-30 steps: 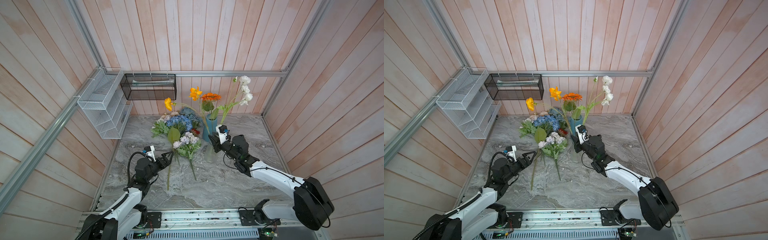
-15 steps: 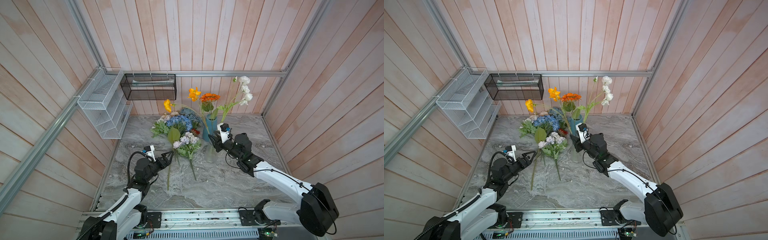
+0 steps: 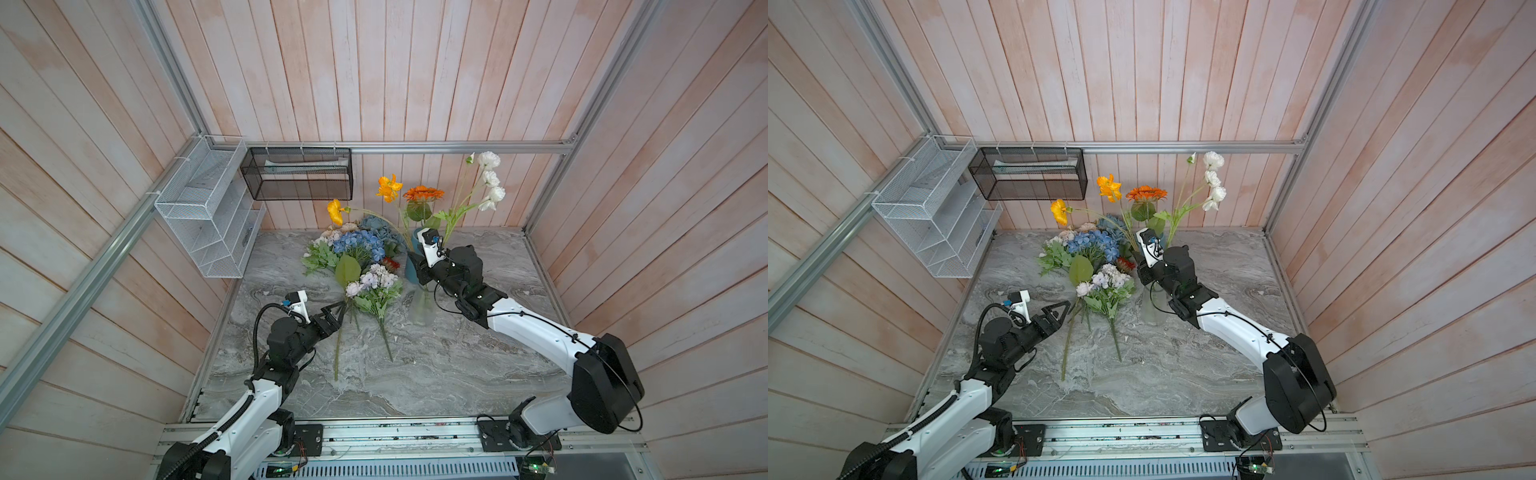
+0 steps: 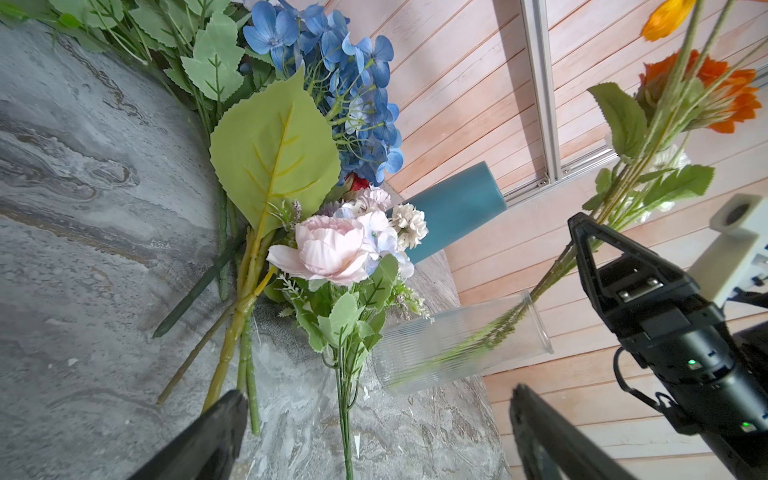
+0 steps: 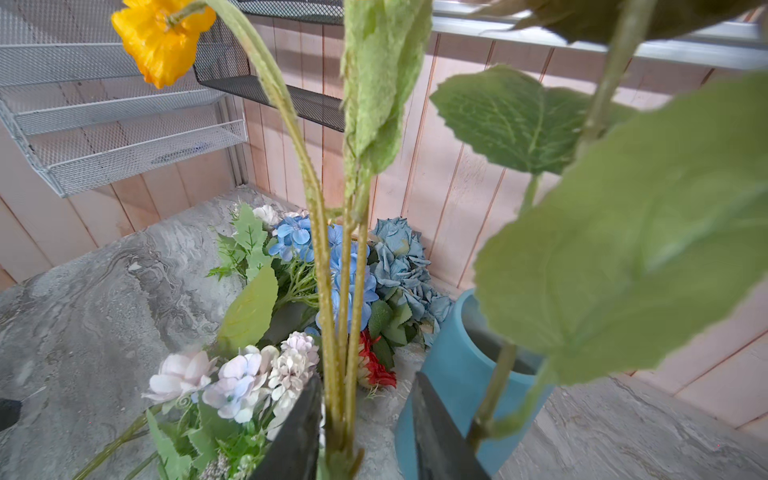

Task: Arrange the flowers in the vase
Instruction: 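Carry the yellow poppies over the clear glass vase and lower the stems in, then open the right gripper and draw it back toward the bouquet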

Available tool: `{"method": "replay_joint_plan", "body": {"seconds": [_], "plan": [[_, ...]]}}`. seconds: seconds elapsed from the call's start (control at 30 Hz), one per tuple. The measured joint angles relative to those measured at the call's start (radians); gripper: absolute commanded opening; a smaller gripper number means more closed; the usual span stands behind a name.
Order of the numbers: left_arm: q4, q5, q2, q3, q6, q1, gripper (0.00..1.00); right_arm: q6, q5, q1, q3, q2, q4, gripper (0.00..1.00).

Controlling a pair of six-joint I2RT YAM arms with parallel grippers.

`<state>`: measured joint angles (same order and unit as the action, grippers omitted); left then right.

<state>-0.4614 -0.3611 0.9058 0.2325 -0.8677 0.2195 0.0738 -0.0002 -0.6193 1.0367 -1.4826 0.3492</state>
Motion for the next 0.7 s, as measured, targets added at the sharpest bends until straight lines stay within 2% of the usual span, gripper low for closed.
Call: {"method": "replay_joint_plan", "body": {"seconds": [0.13, 0.23, 0.4, 0.57, 0.7], "plan": [[0.001, 0.002, 0.0, 0.0, 0.0, 0.003, 1.0, 0.008, 0.008, 0.0, 0.024, -0.033, -0.006, 0.08], [0.002, 0.003, 0.0, 0.0, 0.0, 0.004, 1.0, 0.005, 0.006, -0.002, 0.024, -0.034, -0.005, 0.0], [0.002, 0.005, 0.002, 0.0, 0.003, 0.004, 1.0, 0.005, 0.002, -0.01, -0.051, 0.023, 0.039, 0.0], [-0.007, 0.006, 0.038, 0.0, 0.003, 0.004, 1.0, -0.036, 0.003, -0.017, -0.213, 0.142, 0.128, 0.0], [-0.025, 0.003, 0.079, 0.0, 0.002, 0.004, 1.0, -0.082, 0.006, -0.017, -0.312, 0.178, 0.197, 0.0]]}}
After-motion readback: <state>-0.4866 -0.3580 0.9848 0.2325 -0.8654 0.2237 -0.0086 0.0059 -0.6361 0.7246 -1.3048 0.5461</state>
